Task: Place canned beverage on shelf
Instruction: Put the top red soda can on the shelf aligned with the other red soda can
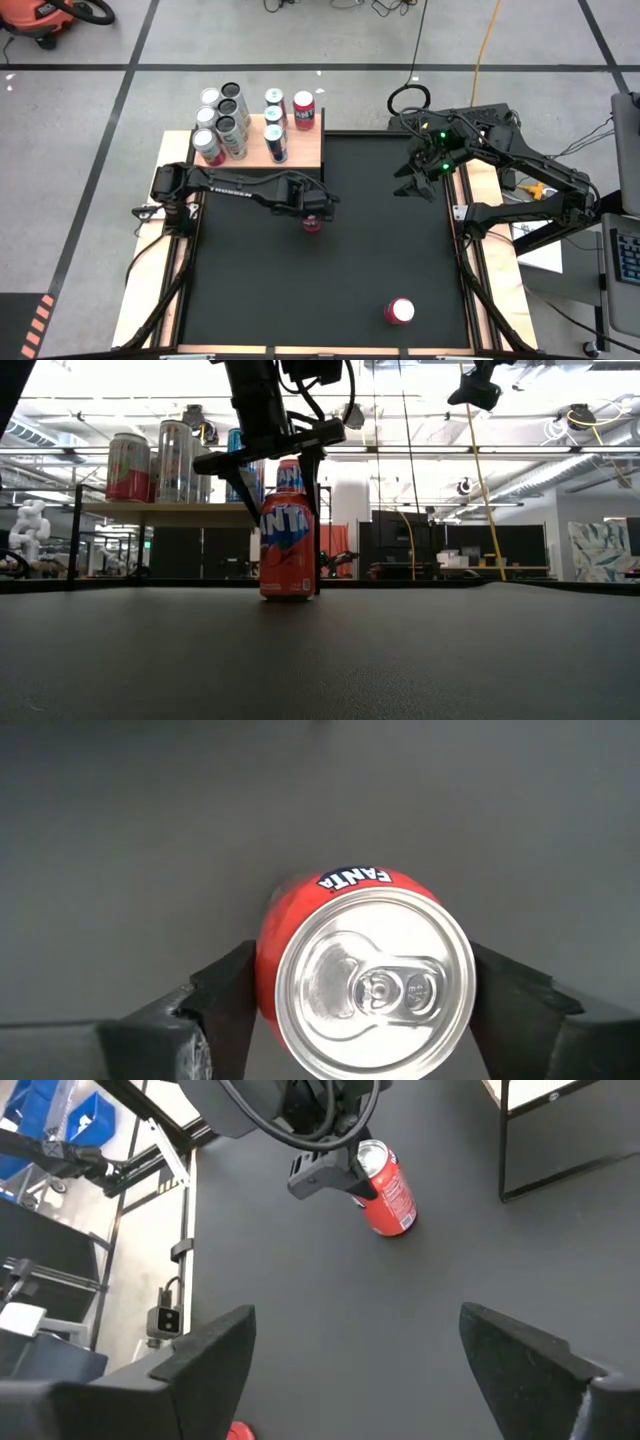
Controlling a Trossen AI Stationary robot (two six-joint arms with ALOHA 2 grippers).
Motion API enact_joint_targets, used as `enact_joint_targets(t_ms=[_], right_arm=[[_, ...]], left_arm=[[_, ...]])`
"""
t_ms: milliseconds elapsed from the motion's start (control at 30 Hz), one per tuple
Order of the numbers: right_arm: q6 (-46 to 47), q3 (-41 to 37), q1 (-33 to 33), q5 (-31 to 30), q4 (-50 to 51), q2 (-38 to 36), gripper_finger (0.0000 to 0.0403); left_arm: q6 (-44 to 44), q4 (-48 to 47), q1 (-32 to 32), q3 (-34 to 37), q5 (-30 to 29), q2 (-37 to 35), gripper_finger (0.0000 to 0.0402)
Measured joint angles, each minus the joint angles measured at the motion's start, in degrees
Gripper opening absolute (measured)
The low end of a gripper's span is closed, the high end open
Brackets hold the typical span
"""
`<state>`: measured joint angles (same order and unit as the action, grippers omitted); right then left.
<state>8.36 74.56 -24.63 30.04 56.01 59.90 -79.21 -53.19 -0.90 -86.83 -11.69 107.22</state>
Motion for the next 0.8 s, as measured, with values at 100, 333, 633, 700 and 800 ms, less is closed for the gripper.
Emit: enact_joint_targets(t_ms=[100,333,633,700,800], right_arm=[[-0.2,0.0,0.0,0.1,0.0,0.0,0.0329],[-0.4,0.0,0.0,0.2,0.6,0.0,0.0329],[-5.7,0.0,0.7,0.2,0.4,0.0,0.0329],[-7.4,0.0,1.4,0.2,-0.3,0.0,0.0329],[-7.6,0.0,2.5,0.2,-2.0,0.0,0.0329]], left_arm=[[-2.1,0.0,-0.4,0.0,0.3,0.0,0.0279],[-6.1,-0.2,-0.8,-1.5,2.1,0.1,0.0277],[-10.6,-0.3,-0.7,-4.1,1.2,0.1,0.0277],[-11.5,-0.3,-0.8,-4.2,1.1,0.1,0.0277],[-12.2,-0.4,-0.8,-5.0,1.1,0.1,0.0275]])
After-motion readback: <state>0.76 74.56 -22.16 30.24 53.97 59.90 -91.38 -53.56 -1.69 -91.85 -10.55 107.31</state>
